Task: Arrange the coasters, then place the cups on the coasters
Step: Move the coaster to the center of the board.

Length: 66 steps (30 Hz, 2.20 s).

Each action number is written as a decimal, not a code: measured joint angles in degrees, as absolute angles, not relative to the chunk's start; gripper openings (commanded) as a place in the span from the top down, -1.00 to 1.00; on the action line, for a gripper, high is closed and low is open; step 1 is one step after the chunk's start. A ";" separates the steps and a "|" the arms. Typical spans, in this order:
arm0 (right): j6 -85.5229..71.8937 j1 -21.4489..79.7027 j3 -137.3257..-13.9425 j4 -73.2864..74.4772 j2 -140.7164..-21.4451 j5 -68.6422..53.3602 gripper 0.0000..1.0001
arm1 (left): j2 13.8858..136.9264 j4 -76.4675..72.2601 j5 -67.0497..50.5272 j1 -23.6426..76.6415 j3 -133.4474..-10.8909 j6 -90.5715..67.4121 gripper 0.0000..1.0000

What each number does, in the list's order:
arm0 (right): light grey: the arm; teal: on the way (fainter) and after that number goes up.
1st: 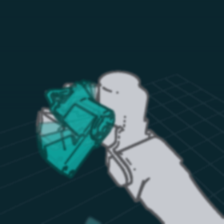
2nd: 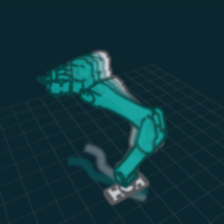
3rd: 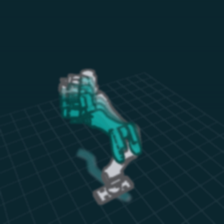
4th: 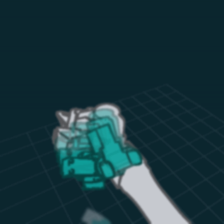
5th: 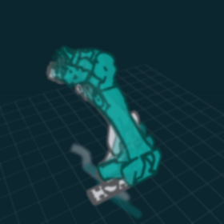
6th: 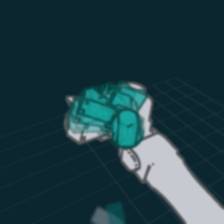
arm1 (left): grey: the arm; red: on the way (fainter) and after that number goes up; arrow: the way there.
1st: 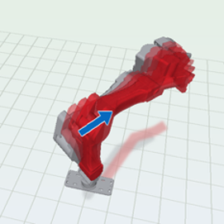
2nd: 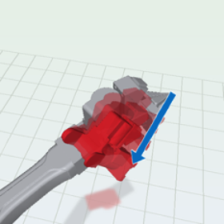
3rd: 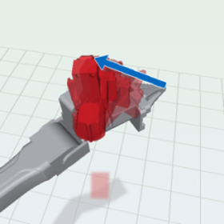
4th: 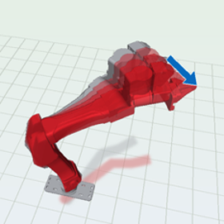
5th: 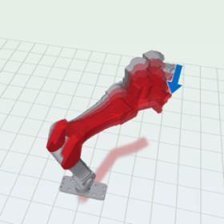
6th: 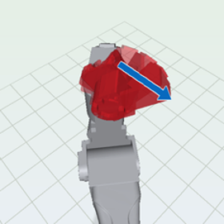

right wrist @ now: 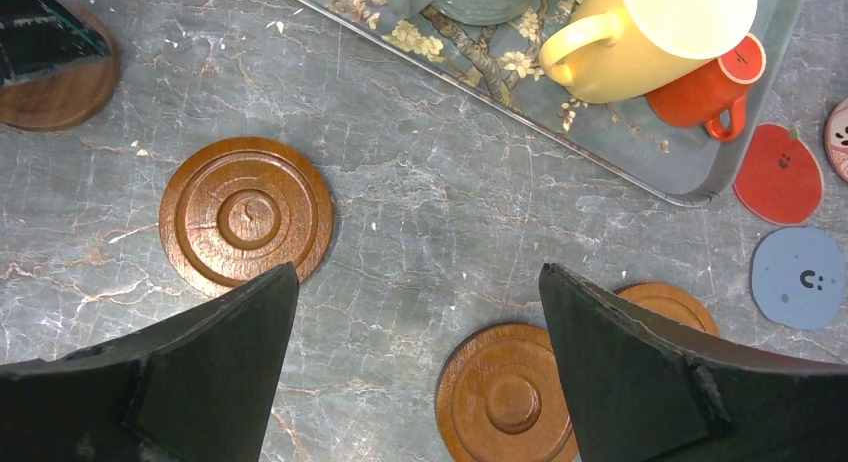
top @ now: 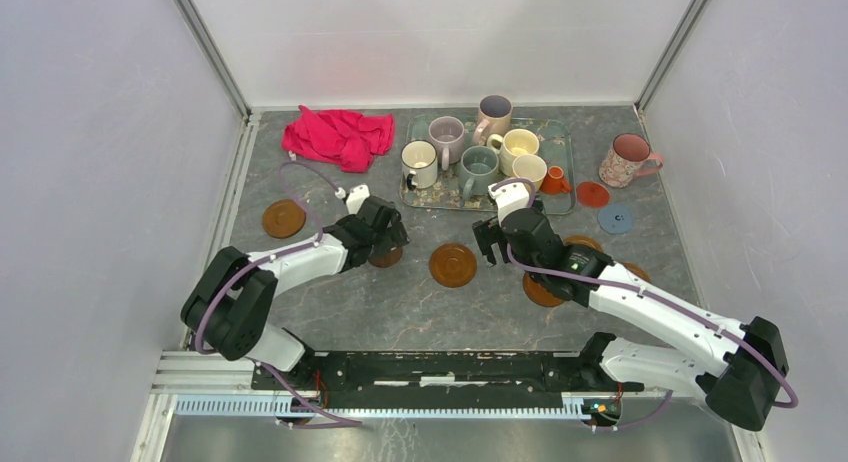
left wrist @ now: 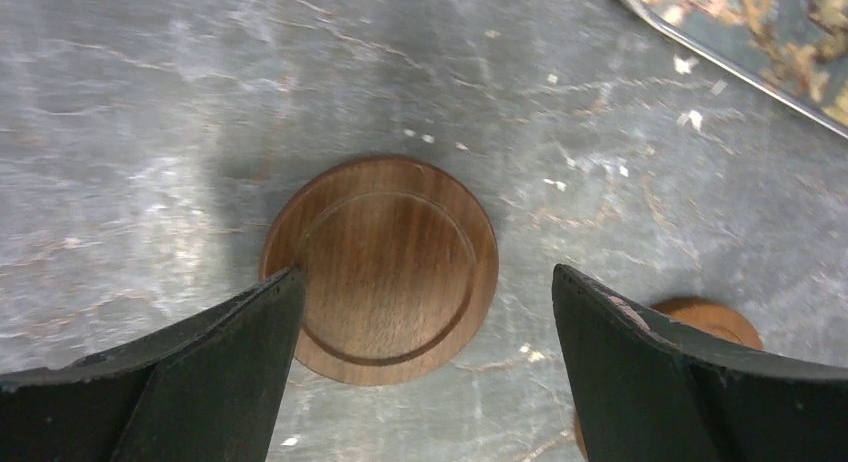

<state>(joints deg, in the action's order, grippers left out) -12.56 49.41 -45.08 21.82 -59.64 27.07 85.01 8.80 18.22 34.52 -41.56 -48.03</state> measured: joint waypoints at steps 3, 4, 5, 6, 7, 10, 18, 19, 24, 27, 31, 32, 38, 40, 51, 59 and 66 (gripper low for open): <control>-12.56 49.39 -45.08 21.85 -59.81 27.05 -0.96 | 84.20 10.26 20.51 33.39 -41.15 -49.15 -0.99; -12.53 49.41 -45.08 21.82 -59.88 27.05 -0.96 | 83.40 11.03 21.23 32.67 -40.49 -49.52 -0.99; -12.53 49.41 -45.08 21.85 -59.96 27.05 -0.96 | 82.32 11.81 21.96 31.81 -39.72 -49.69 -0.99; -12.53 49.41 -45.08 21.82 -60.12 27.03 -0.96 | 81.10 12.69 22.55 30.63 -38.68 -49.84 -0.99; -12.51 49.39 -45.08 21.85 -60.23 27.00 -0.96 | 80.05 13.30 22.83 29.61 -37.98 -49.87 -0.99; -12.27 49.41 -45.08 21.82 -60.80 26.94 -0.96 | 77.49 15.07 23.62 25.80 -36.07 -49.87 -0.99; -12.10 49.41 -45.08 21.78 -61.25 26.63 -0.96 | 75.05 16.58 24.29 20.78 -34.33 -49.80 -0.99; -12.10 49.39 -45.08 21.78 -61.25 26.55 -0.96 | 75.05 16.47 24.21 20.27 -34.30 -49.76 -0.99; -12.10 49.39 -45.08 21.80 -61.25 26.11 -0.96 | 75.18 15.29 23.14 16.34 -34.28 -49.21 -0.99; -12.05 49.41 -45.08 21.91 -61.25 25.96 -0.96 | 75.68 14.20 22.59 14.74 -34.35 -48.56 -0.99; -11.68 49.41 -45.10 21.98 -61.23 25.98 -0.96 | 76.51 12.67 22.11 14.04 -34.65 -47.79 -0.99; -11.62 49.41 -45.08 21.98 -61.19 25.98 -0.96 | 76.66 12.29 21.96 14.02 -34.65 -47.44 -0.99; -11.51 49.41 -45.08 22.02 -60.64 25.98 -0.96 | 79.11 10.13 21.30 13.82 -36.07 -46.00 -0.99; -11.49 49.41 -45.10 22.04 -60.42 25.98 -0.96 | 79.88 9.50 20.82 13.82 -36.53 -45.34 -0.99; -11.53 49.41 -45.08 22.90 -58.72 26.02 -0.96 | 79.94 9.13 17.04 13.76 -37.34 -44.69 -0.99; -11.73 49.41 -45.08 22.94 -58.17 26.48 -0.96 | 73.38 15.14 15.55 21.30 -38.92 -44.69 -0.99; -12.23 49.41 -45.08 23.00 -55.37 29.02 -0.96 | 79.09 15.68 15.46 37.47 -47.05 -44.73 -0.99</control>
<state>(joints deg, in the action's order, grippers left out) -12.23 49.41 -45.08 23.00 -55.37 29.02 79.09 15.68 15.46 37.47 -47.05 -44.73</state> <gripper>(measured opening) 0.982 0.994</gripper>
